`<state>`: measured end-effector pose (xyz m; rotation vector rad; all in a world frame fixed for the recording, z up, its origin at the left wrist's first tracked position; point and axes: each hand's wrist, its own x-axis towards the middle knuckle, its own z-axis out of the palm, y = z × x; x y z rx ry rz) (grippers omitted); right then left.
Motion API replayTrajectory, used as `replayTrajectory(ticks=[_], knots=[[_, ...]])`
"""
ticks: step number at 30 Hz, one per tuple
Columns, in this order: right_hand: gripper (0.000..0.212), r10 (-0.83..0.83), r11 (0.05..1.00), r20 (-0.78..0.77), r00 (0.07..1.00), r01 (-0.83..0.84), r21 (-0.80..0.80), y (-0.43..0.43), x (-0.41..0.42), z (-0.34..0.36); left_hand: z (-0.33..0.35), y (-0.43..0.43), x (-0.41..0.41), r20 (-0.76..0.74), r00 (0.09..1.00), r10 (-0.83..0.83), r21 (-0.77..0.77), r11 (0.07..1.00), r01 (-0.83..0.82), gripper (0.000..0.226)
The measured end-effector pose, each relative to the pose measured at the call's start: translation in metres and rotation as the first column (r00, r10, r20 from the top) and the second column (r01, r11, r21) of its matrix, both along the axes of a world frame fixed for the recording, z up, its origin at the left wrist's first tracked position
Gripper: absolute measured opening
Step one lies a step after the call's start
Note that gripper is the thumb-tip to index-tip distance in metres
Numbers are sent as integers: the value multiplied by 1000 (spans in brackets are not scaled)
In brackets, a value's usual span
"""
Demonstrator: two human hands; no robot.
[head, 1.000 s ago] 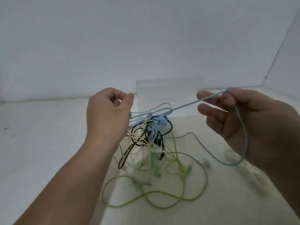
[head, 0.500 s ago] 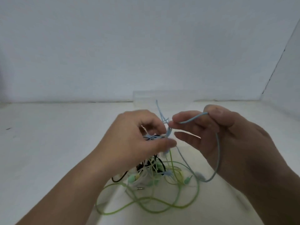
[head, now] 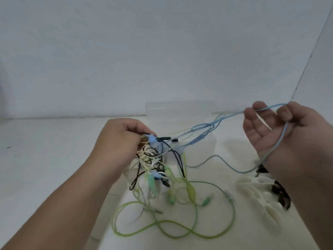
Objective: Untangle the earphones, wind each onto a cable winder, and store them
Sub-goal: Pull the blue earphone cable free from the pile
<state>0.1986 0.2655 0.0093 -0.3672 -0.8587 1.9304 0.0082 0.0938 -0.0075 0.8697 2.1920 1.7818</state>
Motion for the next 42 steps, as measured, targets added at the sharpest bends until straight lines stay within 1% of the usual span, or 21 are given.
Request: replayTrajectory(ticks=[2,4,7,9,10,12,14,16,17,18,20,22,24,25,26,29,30,32,35,39,42], knots=[[18,-50,999,22,999,50,-15,7,2,-1,0,-3,-11,101,986,132,28,990,-136,48],[18,-85,996,31,996,86,-20,11,4,-2,0,-5,-20,227,939,257,54,960,-276,46],[21,-118,993,34,992,118,3,12,6,-3,-1,-11,-28,397,850,345,101,904,-414,44],[27,-115,992,64,991,112,56,7,4,-1,-1,-10,-33,422,826,372,120,881,-458,41],[29,-85,992,96,992,75,100,4,1,0,0,-10,-34,391,839,377,127,881,-455,37],[31,11,980,187,982,-48,195,-7,-5,2,2,-11,-29,210,926,313,169,922,-350,31],[35,88,951,280,956,-165,262,-18,-12,1,6,-13,-16,-51,984,169,195,968,-156,39],[38,150,930,318,936,-243,275,-27,-13,-1,10,-14,0,-327,945,-28,113,991,68,50],[38,178,925,320,930,-270,269,-30,-13,-2,10,-13,6,-399,903,-158,63,978,199,52],[37,204,921,317,926,-291,260,-32,-12,-2,8,-12,12,-400,866,-302,17,942,336,53],[36,248,915,297,922,-324,241,-35,-11,-1,3,-10,18,-292,782,-550,-61,827,559,56],[35,296,907,258,920,-356,226,-36,-10,0,-2,-6,21,-169,706,-688,-116,725,679,63],[31,358,892,201,912,-397,214,-37,-10,2,-5,-4,20,-50,669,-742,-62,671,739,66],[30,381,886,175,908,-413,213,-37,-9,2,-6,-3,21,-16,674,-739,-12,674,739,62],[30,396,880,156,905,-423,216,-36,-9,3,-6,-2,21,-10,702,-712,27,702,712,54],[33,404,874,122,907,-422,241,-36,-7,4,-7,4,23,-39,831,-555,113,824,556,19],[34,395,876,119,911,-412,250,-35,-7,4,-7,6,23,-24,855,-518,144,845,516,14],[36,358,897,114,927,-375,235,-35,-7,5,-8,7,22,37,886,-462,205,871,446,15],[42,281,939,99,955,-294,176,-31,-6,5,-7,6,16,143,905,-400,256,899,357,12],[44,197,972,111,974,-209,110,-23,-6,3,-5,4,12,248,868,-431,291,887,358,11],[40,132,988,124,983,-141,62,-12,-4,2,-3,5,6,321,871,-373,387,891,239,5]])
